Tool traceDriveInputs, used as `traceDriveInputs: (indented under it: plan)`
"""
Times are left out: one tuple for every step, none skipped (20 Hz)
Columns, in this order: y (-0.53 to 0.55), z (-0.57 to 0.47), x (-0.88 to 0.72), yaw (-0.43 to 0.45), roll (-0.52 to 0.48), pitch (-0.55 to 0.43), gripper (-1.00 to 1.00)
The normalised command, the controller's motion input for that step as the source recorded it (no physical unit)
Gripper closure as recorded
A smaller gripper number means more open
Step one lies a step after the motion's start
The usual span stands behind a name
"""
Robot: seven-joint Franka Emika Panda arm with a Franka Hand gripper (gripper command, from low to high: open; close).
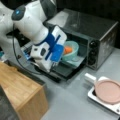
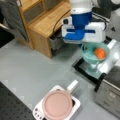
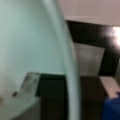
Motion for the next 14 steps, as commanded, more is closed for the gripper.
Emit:
traceDriveInputs:
  plan:
    - [-0.4, 0.42, 0.57, 0.165, 0.002, 0.323, 1.0]
    - [-0.4, 0.43, 0.56, 0.169, 0.004, 0.327, 1.0]
    - [-0.39, 0.42, 0.54, 0.172, 0.009, 0.325, 1.0]
    - [-0.37, 0.41, 0.52, 0.172, 0.011, 0.323, 1.0]
    - [-0.36, 0.4, 0.5, 0.172, 0.007, 0.322, 1.0]
    - [-0.35, 0.39, 0.48, 0.17, 0.01, 0.316, 1.0]
    - [-0.33, 0.38, 0.46, 0.166, 0.011, 0.313, 1.0]
    - [-0.31, 0.37, 0.44, 0.158, 0.01, 0.308, 1.0]
    - [-0.3, 0.39, 0.45, 0.151, 0.013, 0.306, 1.0]
    - [-0.3, 0.4, 0.45, 0.147, 0.016, 0.311, 1.0]
    - [-0.29, 0.41, 0.45, 0.143, 0.021, 0.312, 1.0]
    - [-0.3, 0.42, 0.46, 0.143, 0.025, 0.315, 1.0]
    - [-0.29, 0.42, 0.47, 0.14, 0.026, 0.31, 1.0]
    - [-0.29, 0.42, 0.48, 0.137, 0.025, 0.312, 1.0]
